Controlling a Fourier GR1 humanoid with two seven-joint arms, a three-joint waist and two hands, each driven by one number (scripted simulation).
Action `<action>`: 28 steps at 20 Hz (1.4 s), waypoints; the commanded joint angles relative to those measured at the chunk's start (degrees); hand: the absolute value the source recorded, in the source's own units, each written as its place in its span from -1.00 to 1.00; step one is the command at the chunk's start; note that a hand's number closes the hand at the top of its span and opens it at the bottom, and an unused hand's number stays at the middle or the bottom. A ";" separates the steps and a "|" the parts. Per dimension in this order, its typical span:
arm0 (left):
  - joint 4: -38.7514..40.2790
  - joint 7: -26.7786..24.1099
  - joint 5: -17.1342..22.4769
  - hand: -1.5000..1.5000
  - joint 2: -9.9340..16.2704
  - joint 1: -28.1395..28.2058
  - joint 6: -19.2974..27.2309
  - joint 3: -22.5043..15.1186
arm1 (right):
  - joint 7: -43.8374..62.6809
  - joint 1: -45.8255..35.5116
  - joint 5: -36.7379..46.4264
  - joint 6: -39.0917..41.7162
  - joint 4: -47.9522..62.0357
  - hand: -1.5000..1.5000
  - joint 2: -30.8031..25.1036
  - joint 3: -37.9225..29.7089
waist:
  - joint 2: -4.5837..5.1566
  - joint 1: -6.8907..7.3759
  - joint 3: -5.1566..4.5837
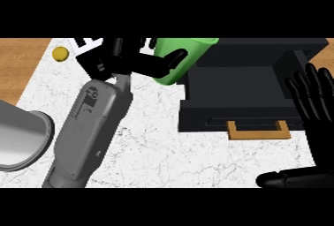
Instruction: Pick up the cup, place it into the drawer and close the drawer
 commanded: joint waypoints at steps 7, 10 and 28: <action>15.95 -1.82 1.11 1.00 -0.42 -11.99 4.65 -3.34 | -1.13 2.05 0.42 0.91 -0.64 -1.00 0.44 0.94 | 0.09 -0.58 0.00; 16.83 2.95 3.06 1.00 -0.42 -15.61 8.33 -5.03 | -4.09 -2.12 0.76 0.44 4.49 -1.00 0.00 -1.30 | 0.05 -0.30 0.01; 42.37 -9.80 18.26 1.00 -0.42 -24.63 12.48 -21.23 | -1.28 -2.46 -0.70 1.34 2.85 -1.00 -0.42 -0.16 | 0.63 -3.43 0.05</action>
